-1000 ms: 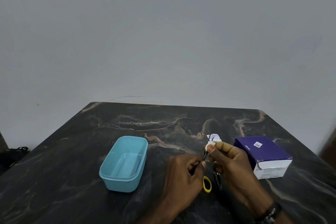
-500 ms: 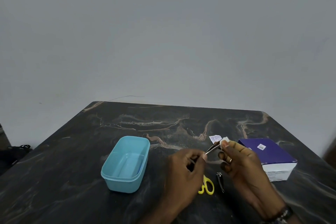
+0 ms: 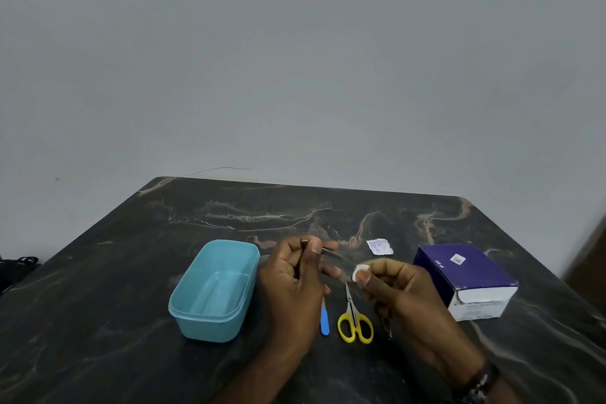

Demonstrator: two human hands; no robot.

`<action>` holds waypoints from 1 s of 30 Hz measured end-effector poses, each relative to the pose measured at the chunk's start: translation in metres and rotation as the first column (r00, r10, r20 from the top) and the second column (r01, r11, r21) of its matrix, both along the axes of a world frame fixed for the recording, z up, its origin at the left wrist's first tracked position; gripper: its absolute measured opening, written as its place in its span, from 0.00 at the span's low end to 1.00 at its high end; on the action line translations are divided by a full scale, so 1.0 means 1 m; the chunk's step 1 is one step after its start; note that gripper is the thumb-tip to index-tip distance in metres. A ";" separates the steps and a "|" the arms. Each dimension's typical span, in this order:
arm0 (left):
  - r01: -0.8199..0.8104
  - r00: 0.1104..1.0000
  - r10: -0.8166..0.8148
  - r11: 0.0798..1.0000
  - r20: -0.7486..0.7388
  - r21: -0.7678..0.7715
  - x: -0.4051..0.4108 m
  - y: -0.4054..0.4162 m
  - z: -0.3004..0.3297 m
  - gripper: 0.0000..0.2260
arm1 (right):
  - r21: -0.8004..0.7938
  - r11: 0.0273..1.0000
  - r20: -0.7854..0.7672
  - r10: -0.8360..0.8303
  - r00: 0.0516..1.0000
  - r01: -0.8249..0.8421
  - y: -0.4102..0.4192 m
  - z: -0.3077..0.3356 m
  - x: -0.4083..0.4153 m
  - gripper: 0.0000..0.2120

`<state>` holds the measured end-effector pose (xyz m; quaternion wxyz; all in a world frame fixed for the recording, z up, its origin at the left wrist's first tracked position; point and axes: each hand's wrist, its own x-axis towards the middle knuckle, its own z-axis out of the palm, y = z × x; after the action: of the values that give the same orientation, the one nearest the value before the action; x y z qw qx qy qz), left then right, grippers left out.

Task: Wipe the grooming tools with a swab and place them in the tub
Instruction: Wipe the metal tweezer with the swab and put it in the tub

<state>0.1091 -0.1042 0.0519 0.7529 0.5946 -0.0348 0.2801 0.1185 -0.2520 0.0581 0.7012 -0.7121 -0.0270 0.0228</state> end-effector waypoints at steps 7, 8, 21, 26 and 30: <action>0.049 0.998 -0.044 0.985 -0.034 0.167 0.005 0.000 -0.012 0.06 | 0.101 0.980 0.096 -0.183 0.978 0.173 -0.006 0.000 0.005 0.03; 0.107 0.994 -0.099 0.981 -0.054 0.164 0.004 -0.001 -0.013 0.06 | 0.109 0.979 0.099 -0.184 0.978 0.173 -0.005 0.000 0.005 0.04; 0.318 0.948 -0.294 0.893 -0.121 0.318 -0.004 -0.008 -0.017 0.07 | 0.048 0.994 0.150 -0.106 0.983 0.099 -0.001 -0.006 0.004 0.05; 0.209 0.977 -0.205 0.874 -0.055 0.438 -0.003 -0.007 -0.020 0.12 | 0.010 0.997 0.155 -0.077 0.985 0.076 -0.001 -0.006 0.003 0.06; 0.160 0.985 -0.168 0.852 -0.029 0.498 -0.003 -0.007 -0.021 0.14 | 0.017 0.999 0.144 -0.047 0.988 0.045 0.000 -0.006 0.002 0.06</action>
<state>0.1062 -0.1112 0.0305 0.5947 0.7613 -0.1623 0.2009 0.1207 -0.2520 0.0522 0.7027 -0.7074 -0.0616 -0.0450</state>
